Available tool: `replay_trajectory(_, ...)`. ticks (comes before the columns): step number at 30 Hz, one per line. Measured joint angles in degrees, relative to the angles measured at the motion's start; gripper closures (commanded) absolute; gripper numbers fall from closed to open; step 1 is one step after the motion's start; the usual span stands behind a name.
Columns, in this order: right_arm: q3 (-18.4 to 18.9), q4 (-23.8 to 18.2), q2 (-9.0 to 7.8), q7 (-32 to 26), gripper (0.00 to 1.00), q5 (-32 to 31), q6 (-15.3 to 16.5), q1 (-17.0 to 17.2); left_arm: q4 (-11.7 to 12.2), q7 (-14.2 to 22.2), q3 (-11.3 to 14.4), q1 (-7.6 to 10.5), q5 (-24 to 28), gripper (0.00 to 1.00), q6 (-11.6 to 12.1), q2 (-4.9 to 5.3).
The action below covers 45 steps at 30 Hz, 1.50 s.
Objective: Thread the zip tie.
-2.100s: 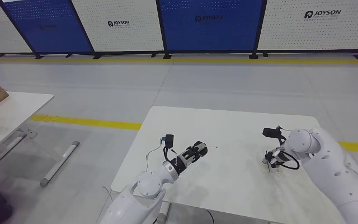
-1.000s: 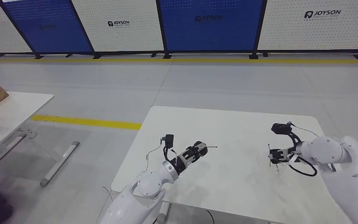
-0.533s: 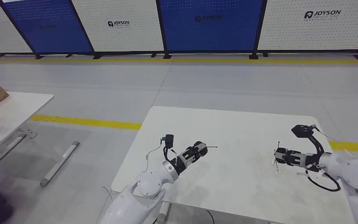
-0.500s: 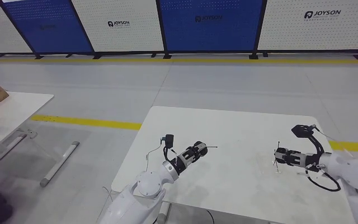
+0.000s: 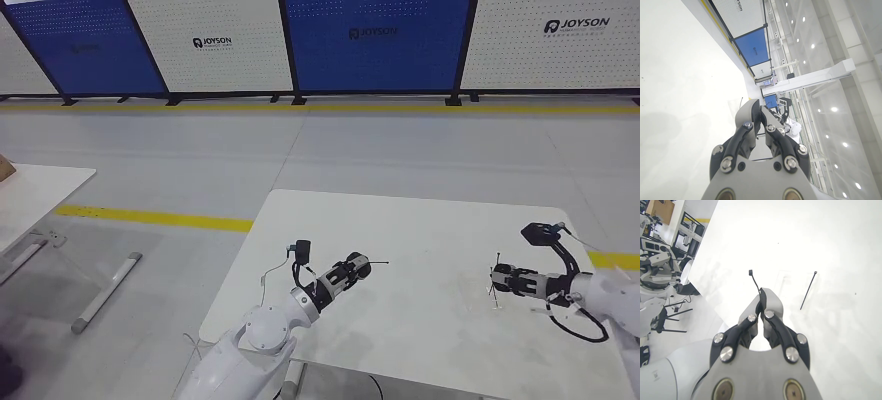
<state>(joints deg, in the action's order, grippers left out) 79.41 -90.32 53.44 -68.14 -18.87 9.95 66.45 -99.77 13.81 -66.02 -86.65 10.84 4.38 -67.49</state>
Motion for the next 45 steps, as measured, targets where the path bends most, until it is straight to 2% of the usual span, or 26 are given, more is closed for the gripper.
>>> replay_trajectory(28,0.0,0.0,0.03,0.3,1.0,0.1,-0.1,0.1,0.0,0.0,0.0,0.0,0.0,1.0,0.0,0.0)
replay_trajectory(30,-0.1,-0.5,0.23,3.1,1.0,0.8,-0.6,0.9,0.0,0.0,0.0,0.0,0.0,1.0,0.0,0.0)
replay_trajectory(35,0.8,-3.8,0.87,14.0,1.0,8.6,-1.4,3.8,0.0,0.0,0.0,0.0,0.0,1.0,0.0,0.0)
replay_trajectory(39,0.9,-7.4,1.22,21.4,1.0,9.7,-2.3,6.6,0.0,0.0,0.0,0.0,0.0,1.0,0.0,0.0)
replay_trajectory(45,0.8,-7.6,1.26,22.0,1.0,9.8,-2.6,6.8,0.0,0.0,0.0,0.0,0.0,1.0,0.0,0.0)
